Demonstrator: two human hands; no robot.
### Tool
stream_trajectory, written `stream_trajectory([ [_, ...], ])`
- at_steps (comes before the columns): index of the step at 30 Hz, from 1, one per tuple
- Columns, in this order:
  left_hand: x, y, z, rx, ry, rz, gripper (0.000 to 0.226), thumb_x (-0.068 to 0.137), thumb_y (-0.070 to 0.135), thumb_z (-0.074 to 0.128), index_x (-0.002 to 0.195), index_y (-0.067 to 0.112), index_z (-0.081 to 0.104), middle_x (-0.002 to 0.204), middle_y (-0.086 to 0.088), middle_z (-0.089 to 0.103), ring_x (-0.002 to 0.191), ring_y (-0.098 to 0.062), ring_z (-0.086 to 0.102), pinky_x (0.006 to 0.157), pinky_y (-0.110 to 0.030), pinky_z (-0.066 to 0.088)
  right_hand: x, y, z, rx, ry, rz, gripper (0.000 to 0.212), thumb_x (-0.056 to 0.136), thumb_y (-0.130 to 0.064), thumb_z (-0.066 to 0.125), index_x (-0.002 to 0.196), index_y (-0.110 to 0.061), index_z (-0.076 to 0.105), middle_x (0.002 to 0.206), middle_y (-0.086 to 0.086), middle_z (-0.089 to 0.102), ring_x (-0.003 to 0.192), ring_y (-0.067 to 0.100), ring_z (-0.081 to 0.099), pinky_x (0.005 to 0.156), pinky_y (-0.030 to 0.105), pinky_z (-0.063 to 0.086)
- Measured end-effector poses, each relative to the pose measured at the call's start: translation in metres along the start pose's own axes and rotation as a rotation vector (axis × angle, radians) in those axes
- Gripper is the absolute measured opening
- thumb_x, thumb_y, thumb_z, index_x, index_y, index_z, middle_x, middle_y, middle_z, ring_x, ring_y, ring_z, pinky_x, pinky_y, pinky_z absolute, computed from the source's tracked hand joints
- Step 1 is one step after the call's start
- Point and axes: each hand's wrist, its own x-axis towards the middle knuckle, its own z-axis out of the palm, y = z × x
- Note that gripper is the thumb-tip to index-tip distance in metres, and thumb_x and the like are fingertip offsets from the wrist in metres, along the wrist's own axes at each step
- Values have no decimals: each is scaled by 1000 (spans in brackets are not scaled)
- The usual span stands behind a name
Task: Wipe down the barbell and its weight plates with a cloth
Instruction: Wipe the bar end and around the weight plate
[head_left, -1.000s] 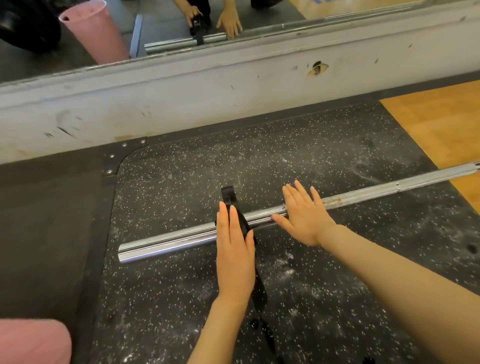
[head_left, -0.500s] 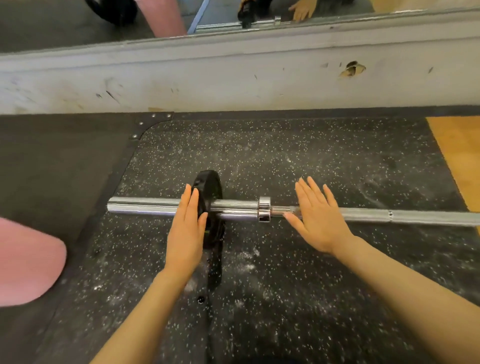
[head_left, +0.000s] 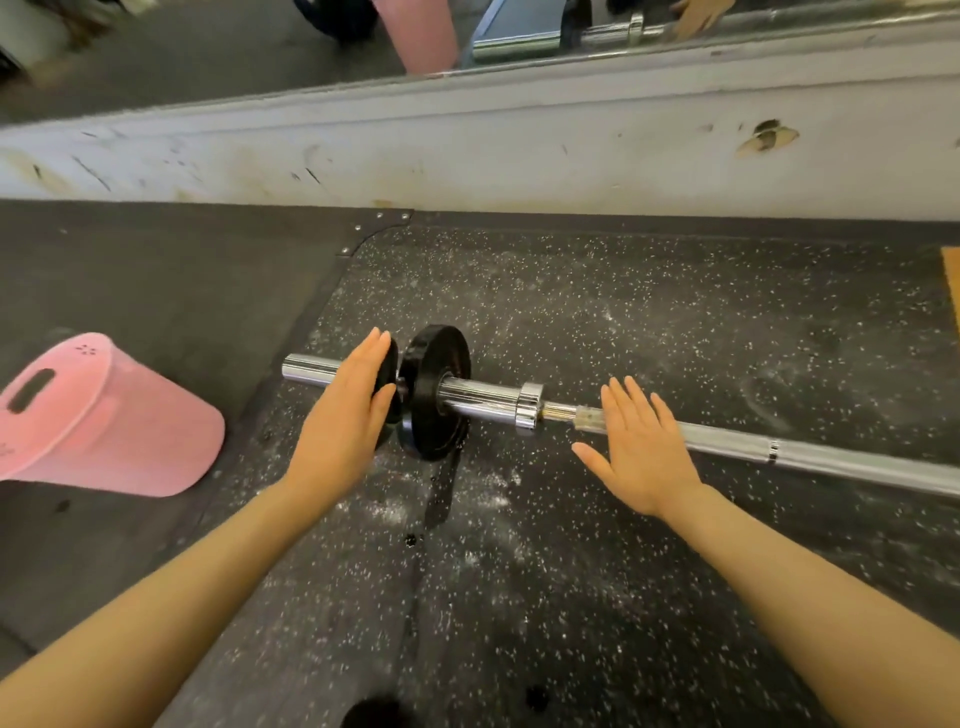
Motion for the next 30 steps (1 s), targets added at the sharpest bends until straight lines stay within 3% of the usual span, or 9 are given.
stream_trajectory([
  [9,32,12,40,157,8,185,53,101,15,46,151,11,28,159,-6,23,147,-25,19,117,-31,15,4,-2,6,-54,44,37,100,80,-70,-21,155,-9,7,163,5,7,150,22,-5,121,41,0],
  [12,47,8,73,239,-60,251,59,101,11,48,152,7,21,159,-10,24,148,-29,17,116,-39,28,2,-3,7,-53,62,34,100,84,-71,-18,154,-9,14,162,6,14,150,22,1,120,41,1],
  [16,58,7,102,337,-103,312,63,99,3,50,152,4,18,157,-14,26,147,-29,19,113,-38,36,3,-3,7,-52,71,46,97,85,-72,-15,154,-11,15,162,4,14,150,21,-1,121,40,0],
  [19,61,10,110,318,-67,274,61,97,2,54,150,1,24,155,-18,30,145,-31,25,111,-37,34,3,-3,9,-44,74,55,95,86,-72,-12,155,-10,13,162,4,12,150,20,-4,122,41,1],
  [25,49,2,129,201,-143,181,59,104,10,41,154,5,11,161,-13,13,149,-24,9,118,-36,24,0,-5,7,-69,63,61,95,85,-71,-13,155,-11,10,162,2,11,150,18,-6,122,39,-1],
  [30,44,1,137,51,-123,73,52,105,19,37,153,6,19,159,-10,22,148,-19,15,117,-34,26,-4,-6,9,-73,57,59,95,86,-72,-12,155,-11,12,162,2,12,150,17,-6,120,37,-4],
])
